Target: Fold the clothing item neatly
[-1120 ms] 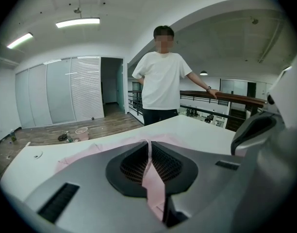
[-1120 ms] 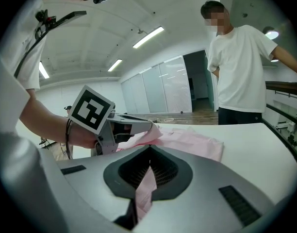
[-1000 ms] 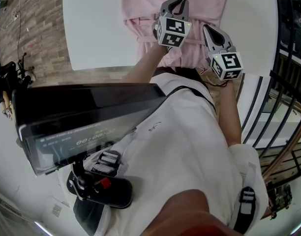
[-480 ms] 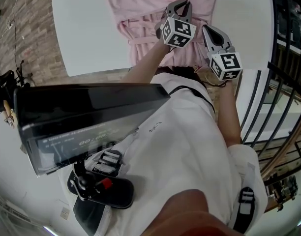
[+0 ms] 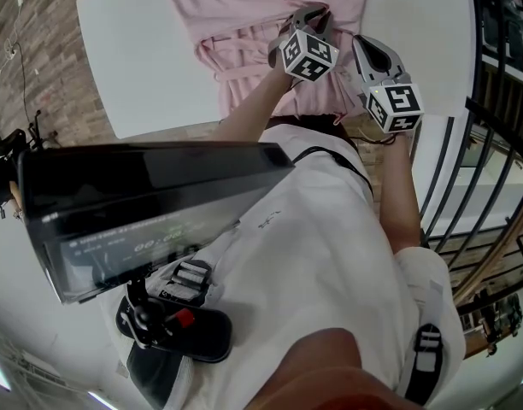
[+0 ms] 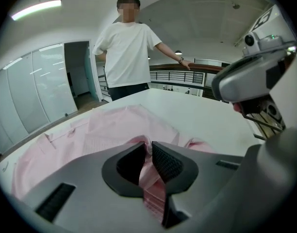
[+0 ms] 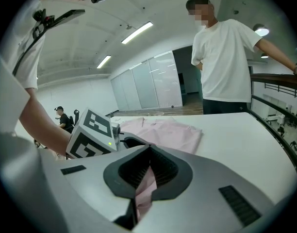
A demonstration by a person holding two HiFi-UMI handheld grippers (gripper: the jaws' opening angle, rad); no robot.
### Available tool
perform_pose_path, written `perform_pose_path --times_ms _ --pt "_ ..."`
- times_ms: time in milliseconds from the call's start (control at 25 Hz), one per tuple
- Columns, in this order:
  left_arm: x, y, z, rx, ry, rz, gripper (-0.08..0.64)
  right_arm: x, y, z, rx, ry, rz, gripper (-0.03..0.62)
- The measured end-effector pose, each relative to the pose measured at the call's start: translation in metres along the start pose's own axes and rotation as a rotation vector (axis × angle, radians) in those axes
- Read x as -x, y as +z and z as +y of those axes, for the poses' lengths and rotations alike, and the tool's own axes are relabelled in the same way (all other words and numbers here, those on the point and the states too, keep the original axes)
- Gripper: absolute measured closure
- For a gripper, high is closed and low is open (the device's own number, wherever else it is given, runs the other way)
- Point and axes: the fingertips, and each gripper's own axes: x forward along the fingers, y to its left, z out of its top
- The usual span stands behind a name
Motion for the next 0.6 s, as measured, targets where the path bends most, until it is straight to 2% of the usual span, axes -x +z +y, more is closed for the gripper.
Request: perform_pose_path --times_ms 160,240,320,440,600 --pt "0.001 -0.011 -0.006 0.031 -0.070 0.044 0.493 -0.024 0.009 0.003 0.015 0.031 0.017 0.588" --pt "-0.002 -0.017 -0.012 0.021 -0.114 0.068 0.447 -0.042 0.016 0.009 0.044 0.058 0.031 0.588" --pt "-0.004 -0.019 -0.016 0.004 -0.133 0.075 0.440 -0.055 0.023 0.014 0.092 0.084 0.038 0.587" --pt "0.004 -0.011 -0.014 0.025 -0.114 0.030 0.440 -0.068 0.034 0.015 0.152 0.098 0.032 0.586" --pt "0.024 -0.007 -0.007 0.118 -0.068 -0.029 0.440 -0.082 0.036 0.015 0.185 0.107 0.031 0.586"
